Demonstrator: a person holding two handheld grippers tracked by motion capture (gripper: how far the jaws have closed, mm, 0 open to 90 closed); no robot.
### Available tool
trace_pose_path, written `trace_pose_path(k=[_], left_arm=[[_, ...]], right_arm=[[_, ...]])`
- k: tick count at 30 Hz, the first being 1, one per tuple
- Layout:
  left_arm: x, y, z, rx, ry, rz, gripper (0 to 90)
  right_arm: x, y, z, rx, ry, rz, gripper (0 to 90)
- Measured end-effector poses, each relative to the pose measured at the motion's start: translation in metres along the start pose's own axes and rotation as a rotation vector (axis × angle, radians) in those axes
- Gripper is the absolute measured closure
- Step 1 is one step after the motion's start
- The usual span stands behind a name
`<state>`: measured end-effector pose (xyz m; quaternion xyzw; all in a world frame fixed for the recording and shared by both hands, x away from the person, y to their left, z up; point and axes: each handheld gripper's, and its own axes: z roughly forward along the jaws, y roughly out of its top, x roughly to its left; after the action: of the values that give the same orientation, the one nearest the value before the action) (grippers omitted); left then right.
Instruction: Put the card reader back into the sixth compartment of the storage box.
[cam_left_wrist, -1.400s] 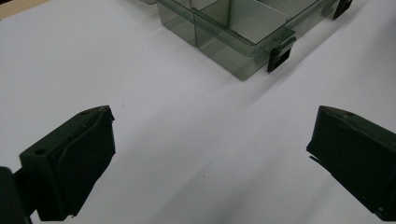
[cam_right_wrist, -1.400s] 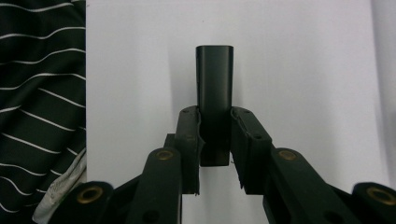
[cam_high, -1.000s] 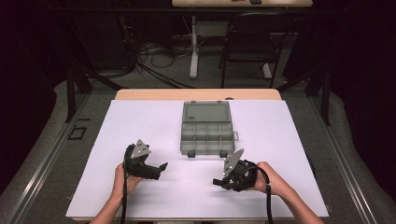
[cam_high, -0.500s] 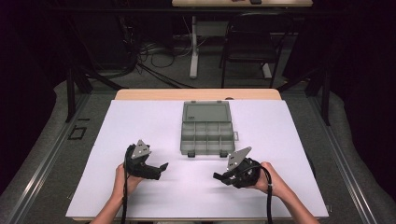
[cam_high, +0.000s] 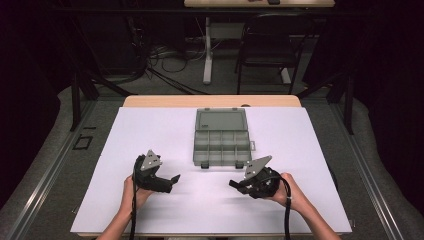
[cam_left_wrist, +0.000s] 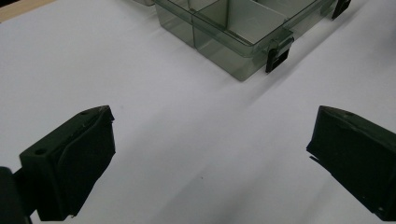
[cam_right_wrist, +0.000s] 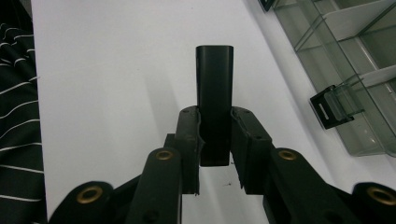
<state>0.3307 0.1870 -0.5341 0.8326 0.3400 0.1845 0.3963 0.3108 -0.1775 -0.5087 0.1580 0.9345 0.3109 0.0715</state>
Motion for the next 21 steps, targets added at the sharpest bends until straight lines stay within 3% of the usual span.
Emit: trace_pose_path(k=[21], left_arm=[[-0.0008, 0.0002, -0.0007, -0.006, 0.003, 0.005, 0.0]], right_arm=[[-0.0063, 0.0096, -0.0057, -0.065, -0.094, 0.042, 73.8]])
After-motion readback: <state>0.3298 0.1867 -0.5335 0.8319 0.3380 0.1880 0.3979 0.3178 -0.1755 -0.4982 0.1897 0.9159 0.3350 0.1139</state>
